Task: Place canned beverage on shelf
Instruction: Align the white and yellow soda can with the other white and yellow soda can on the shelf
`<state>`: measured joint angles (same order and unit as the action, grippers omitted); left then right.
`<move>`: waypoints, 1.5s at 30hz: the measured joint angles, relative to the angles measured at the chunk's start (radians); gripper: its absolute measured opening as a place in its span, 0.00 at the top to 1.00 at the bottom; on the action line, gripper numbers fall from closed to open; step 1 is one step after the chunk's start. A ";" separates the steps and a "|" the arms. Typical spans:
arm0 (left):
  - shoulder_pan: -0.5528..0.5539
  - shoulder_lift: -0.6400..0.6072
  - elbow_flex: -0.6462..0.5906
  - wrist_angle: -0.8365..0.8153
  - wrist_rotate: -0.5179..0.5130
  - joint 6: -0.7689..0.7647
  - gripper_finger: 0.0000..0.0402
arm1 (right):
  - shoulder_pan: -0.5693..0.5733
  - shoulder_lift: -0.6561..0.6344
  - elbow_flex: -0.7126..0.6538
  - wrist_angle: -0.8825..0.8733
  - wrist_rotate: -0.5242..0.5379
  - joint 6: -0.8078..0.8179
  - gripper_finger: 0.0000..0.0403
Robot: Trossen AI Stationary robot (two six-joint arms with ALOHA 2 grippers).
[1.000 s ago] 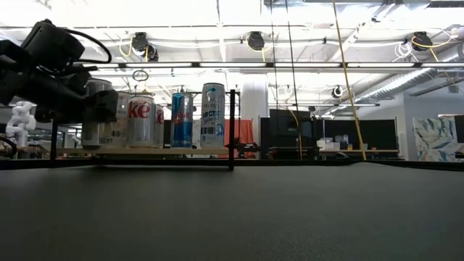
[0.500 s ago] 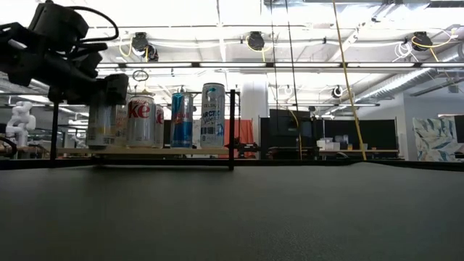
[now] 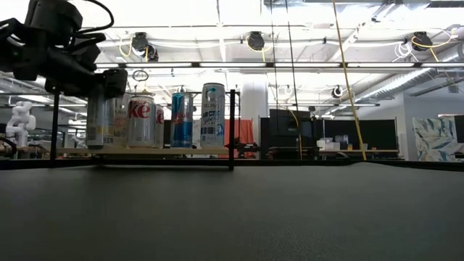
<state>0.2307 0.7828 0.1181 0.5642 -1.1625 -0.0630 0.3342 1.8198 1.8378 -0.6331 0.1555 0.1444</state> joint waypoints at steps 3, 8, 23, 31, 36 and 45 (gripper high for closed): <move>0.009 -0.010 0.000 -0.005 0.003 0.002 0.25 | 0.005 0.000 0.000 0.000 0.000 0.000 0.36; 0.011 -0.011 0.000 -0.004 0.010 0.048 0.25 | 0.010 0.000 0.000 0.000 0.000 0.000 0.36; 0.011 -0.012 0.001 -0.008 0.094 0.051 0.25 | 0.011 0.000 0.000 0.008 0.000 0.000 0.36; 0.012 -0.012 0.001 -0.020 0.056 0.051 0.25 | 0.015 0.000 0.000 0.008 0.000 0.000 0.36; 0.012 -0.012 0.001 -0.024 0.052 0.050 0.35 | 0.015 0.000 0.000 0.008 0.000 0.000 0.36; 0.011 -0.024 0.001 -0.025 0.059 0.087 0.40 | 0.015 0.000 0.000 0.007 0.000 0.000 0.36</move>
<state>0.2420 0.7590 0.1192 0.5391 -1.1032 0.0237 0.3492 1.8198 1.8378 -0.6258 0.1558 0.1448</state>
